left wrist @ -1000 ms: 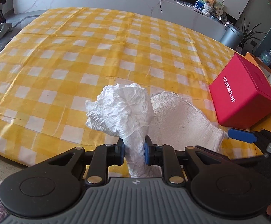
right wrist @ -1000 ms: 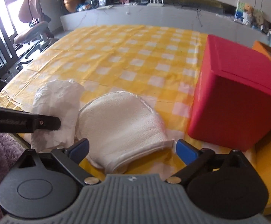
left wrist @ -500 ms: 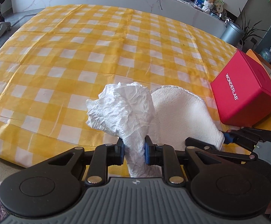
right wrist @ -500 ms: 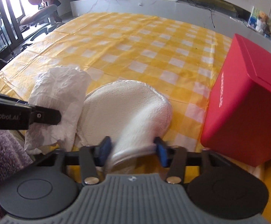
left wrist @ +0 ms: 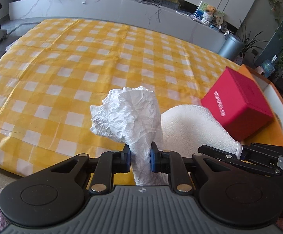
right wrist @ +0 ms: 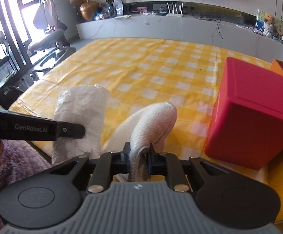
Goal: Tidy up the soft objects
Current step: 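Lift the white cloth and mitt off the table with both grippers, then carry the cloth and mitt over the orange box and lower them inside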
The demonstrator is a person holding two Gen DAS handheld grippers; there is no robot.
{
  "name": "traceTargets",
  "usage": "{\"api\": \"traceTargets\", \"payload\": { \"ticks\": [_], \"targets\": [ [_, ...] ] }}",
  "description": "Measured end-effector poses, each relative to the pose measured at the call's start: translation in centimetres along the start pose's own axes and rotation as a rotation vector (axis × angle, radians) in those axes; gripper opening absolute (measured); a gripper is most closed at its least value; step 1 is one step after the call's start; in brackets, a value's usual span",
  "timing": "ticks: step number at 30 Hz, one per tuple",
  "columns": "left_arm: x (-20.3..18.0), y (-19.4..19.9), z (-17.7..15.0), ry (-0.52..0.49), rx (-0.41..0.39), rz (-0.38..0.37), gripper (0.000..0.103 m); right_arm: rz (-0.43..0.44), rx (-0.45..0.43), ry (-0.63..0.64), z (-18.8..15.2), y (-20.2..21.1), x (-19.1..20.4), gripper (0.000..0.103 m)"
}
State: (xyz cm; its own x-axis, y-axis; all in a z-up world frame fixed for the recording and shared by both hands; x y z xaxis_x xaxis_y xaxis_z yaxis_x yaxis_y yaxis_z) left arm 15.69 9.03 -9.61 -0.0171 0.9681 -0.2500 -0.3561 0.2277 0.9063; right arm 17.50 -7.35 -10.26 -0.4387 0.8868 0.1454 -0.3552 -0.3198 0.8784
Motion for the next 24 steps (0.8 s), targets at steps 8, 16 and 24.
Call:
{"api": "traceTargets", "payload": {
  "ticks": [8,16,24],
  "targets": [
    [-4.7,3.5,-0.2,-0.085,-0.054,-0.017,0.020,0.006,-0.102,-0.028,-0.8,6.7,-1.3,0.014],
    [-12.3,6.1,-0.1,-0.225,-0.102,-0.076,0.020,-0.054,-0.199,-0.108,-3.7,13.6,-5.9,0.014],
    [-22.8,5.6,2.7,-0.384,-0.103,-0.216,0.020,-0.235,-0.255,-0.188,-5.4,19.8,-14.4,0.014]
  ]
}}
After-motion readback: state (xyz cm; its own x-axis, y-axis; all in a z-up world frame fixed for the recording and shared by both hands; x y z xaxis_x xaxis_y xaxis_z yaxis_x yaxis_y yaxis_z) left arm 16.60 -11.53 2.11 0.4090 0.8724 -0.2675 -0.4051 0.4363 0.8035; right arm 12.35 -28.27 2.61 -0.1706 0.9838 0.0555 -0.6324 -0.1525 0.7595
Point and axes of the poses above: each gripper's, at about its wrist camera, not at the fingertips, and y roughly against the way its jaws point, x to its left, z to its top, the point moved 6 cm from there along -y, roughly the way its jaws point, and after that the axes turned 15 degrees about x, right-handed, at the moved point
